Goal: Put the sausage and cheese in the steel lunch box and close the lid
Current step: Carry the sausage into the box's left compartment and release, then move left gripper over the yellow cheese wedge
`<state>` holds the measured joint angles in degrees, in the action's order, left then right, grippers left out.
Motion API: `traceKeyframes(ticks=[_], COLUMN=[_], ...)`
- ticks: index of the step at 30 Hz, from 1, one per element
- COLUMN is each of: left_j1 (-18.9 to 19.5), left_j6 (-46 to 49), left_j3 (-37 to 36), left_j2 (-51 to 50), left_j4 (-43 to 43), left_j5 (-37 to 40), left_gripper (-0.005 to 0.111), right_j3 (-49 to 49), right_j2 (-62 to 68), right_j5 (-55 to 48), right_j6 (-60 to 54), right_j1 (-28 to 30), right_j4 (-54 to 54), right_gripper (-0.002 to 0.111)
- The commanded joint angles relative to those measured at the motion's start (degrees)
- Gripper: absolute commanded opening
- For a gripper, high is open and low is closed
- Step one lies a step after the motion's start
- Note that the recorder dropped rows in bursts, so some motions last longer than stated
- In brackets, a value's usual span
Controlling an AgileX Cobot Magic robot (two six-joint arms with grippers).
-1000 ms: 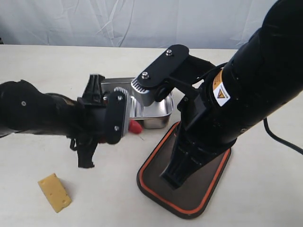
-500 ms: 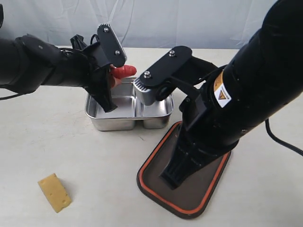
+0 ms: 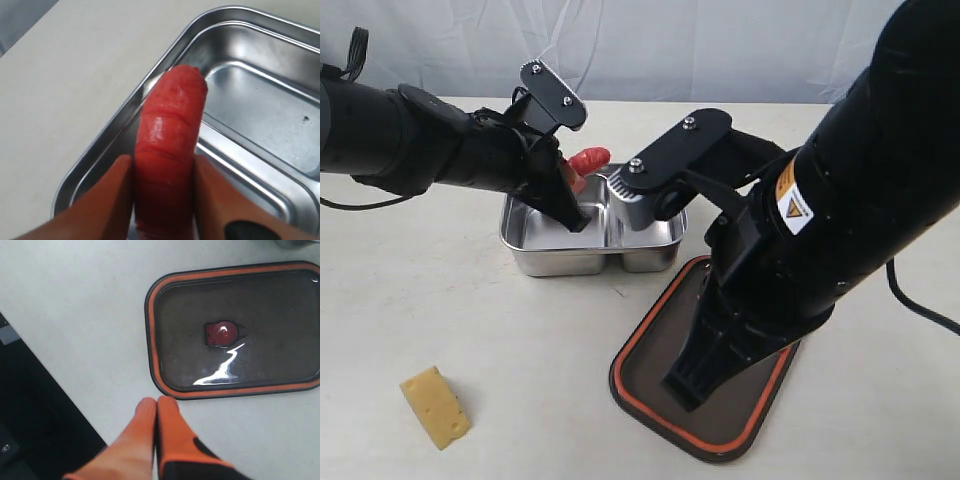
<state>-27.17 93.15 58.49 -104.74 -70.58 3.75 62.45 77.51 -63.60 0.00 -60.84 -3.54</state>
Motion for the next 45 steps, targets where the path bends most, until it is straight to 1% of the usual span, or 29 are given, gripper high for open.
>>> traceKeyframes(ticks=[1,3,6,8,15,17,18,19,20,21,23,24,25,26,27,28,29,31,32,33,39,42,45], left_j1=[0.2,0.2,0.2,0.2,0.3,0.3,0.3,0.3,0.3,0.3,0.3,0.3,0.3,0.3,0.3,0.3,0.3,0.3,0.3,0.3,0.3,0.3,0.3], left_j6=[-2.3,-4.8,-6.0,-6.0,-6.1,-6.1,-6.1,-6.1,-7.0,-9.4,-24.4,-38.3,-49.1,-59.6,-73.3,-82.6,-86.4,-87.3,-89.4,-94.2,-111.9,-114.0,-116.5], left_j3=[0.4,0.4,0.4,0.4,0.4,0.4,0.4,0.4,0.4,0.4,0.4,0.4,0.4,0.4,0.4,0.2,0.2,0.2,0.2,0.2,-1.1,-2.8,-4.8], left_j2=[0.0,0.0,0.0,0.0,0.0,1.3,3.0,4.0,6.6,7.7,11.8,13.8,14.5,14.8,14.8,14.8,14.8,14.8,14.8,14.8,14.8,14.8,14.8], left_j4=[-0.8,-0.8,-0.6,-0.6,-0.7,-0.2,0.6,2.3,5.2,7.2,19.9,33.6,44.8,54.0,62.1,68.2,72.7,73.1,71.4,68.7,63.5,61.4,61.4], left_j5=[0.5,0.5,-0.6,-1.7,-2.2,0.1,2.8,4.5,8.1,9.9,17.2,25.0,32.1,38.2,43.6,48.6,53.8,62.0,64.2,66.2,66.2,66.2,63.0], left_gripper=[0.006,0.018,0.037,0.043,0.044,0.044,0.044,0.044,0.044,0.044,0.044,0.044,0.044,0.044,0.044,0.044,0.044,0.044,0.044,0.044,0.044,0.044,0.044], right_j3=[0.0,0.0,0.0,0.0,0.0,0.0,0.0,0.0,0.0,0.0,0.0,0.0,0.0,0.0,0.0,0.0,0.0,0.0,0.0,0.0,0.0,0.0,0.0], right_j2=[-0.5,-0.5,-0.5,-0.5,-0.6,-0.6,-0.6,-0.6,-0.6,-0.7,-0.7,-0.7,-0.7,-0.7,-0.7,-0.7,-0.7,-0.7,-0.7,-0.7,-0.7,-0.7,-0.7], right_j5=[-0.3,-0.3,-0.5,-0.6,-0.6,-0.6,-1.1,-1.3,-2.3,-2.8,-3.9,-4.0,-3.9,-3.7,-3.4,-3.1,-2.3,-0.8,-0.2,0.3,2.4,2.7,2.7], right_j6=[0.0,0.0,0.0,0.0,0.0,0.0,0.0,0.0,0.0,0.0,0.0,0.0,0.0,0.0,0.0,0.0,0.0,0.0,0.0,0.0,0.0,0.0,0.0], right_j1=[0.1,0.1,0.1,0.1,0.1,0.1,0.1,0.1,0.1,0.1,0.1,0.1,0.1,0.1,0.1,0.1,0.1,0.1,0.1,0.1,0.1,0.1,0.1], right_j4=[0.0,0.0,-1.1,-1.7,-2.5,-2.6,-2.6,-2.6,-2.6,-2.6,-2.6,-2.6,-2.6,-2.6,-2.6,-2.6,-2.6,-2.6,-2.6,-2.6,-2.6,-2.8,-2.8], right_gripper=[0.0,0.0,0.0,0.0,0.0,0.0,0.0,0.0,0.0,0.0,0.0,0.0,0.0,0.0,0.0,0.0,0.0,0.0,0.0,0.0,0.0,0.0,0.0])
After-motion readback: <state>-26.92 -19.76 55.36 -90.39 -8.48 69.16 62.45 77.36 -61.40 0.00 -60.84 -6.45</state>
